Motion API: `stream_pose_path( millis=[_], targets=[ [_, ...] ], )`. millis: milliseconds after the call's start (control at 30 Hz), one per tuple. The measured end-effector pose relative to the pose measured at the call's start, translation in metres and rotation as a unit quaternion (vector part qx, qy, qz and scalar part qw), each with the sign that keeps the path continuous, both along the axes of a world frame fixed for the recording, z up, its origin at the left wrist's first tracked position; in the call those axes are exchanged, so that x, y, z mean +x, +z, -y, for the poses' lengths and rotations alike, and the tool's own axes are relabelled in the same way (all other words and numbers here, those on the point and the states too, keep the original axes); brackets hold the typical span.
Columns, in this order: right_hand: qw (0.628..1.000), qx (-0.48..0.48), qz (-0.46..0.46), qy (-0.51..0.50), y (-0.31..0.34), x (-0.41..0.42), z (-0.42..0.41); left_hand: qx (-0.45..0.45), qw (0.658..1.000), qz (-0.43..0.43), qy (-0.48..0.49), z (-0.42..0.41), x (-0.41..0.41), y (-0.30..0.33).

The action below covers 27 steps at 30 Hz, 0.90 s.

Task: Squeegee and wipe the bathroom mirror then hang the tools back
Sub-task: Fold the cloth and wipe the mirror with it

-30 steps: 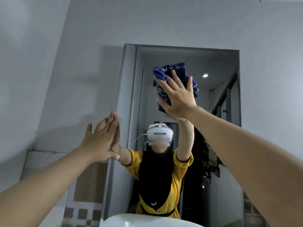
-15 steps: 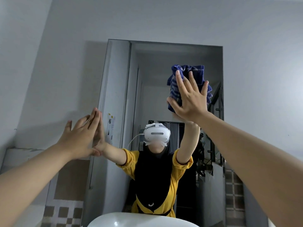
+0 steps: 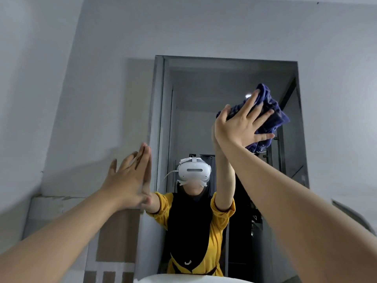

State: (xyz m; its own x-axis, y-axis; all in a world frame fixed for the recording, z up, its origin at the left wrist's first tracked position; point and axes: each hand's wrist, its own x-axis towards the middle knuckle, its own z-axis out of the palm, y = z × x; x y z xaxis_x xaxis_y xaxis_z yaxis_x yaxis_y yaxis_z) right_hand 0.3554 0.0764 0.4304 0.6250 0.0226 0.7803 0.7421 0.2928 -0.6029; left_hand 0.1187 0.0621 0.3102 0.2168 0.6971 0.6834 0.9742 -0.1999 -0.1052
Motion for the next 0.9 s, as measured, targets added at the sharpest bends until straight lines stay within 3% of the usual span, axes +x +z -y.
stream_pose_path(
  millis=[167, 467, 567, 733, 900],
  targets=[
    [1.000, -0.014, 0.018, 0.006, -0.002, -0.059, -0.008, 0.020, 0.999, -0.011, -0.049, -0.006, -0.010, -0.001],
    [0.967, -0.040, 0.249, 0.038, -0.022, -0.143, -0.013, 0.021, 0.995, -0.003, -0.102, -0.018, -0.043, -0.047],
    [0.927, -0.051, 0.372, 0.020, -0.036, -0.139, -0.011, 0.017, 0.994, -0.024, -0.109, -0.024, -0.051, -0.056],
    [0.807, -0.050, 0.586, -0.046, -0.062, -0.094, -0.008, 0.019, 0.994, -0.032, -0.104, -0.026, -0.050, -0.060],
    [0.745, -0.055, 0.658, -0.090, -0.072, -0.041, -0.003, -0.021, 0.994, -0.023, -0.102, -0.019, -0.048, -0.056]
  ],
)
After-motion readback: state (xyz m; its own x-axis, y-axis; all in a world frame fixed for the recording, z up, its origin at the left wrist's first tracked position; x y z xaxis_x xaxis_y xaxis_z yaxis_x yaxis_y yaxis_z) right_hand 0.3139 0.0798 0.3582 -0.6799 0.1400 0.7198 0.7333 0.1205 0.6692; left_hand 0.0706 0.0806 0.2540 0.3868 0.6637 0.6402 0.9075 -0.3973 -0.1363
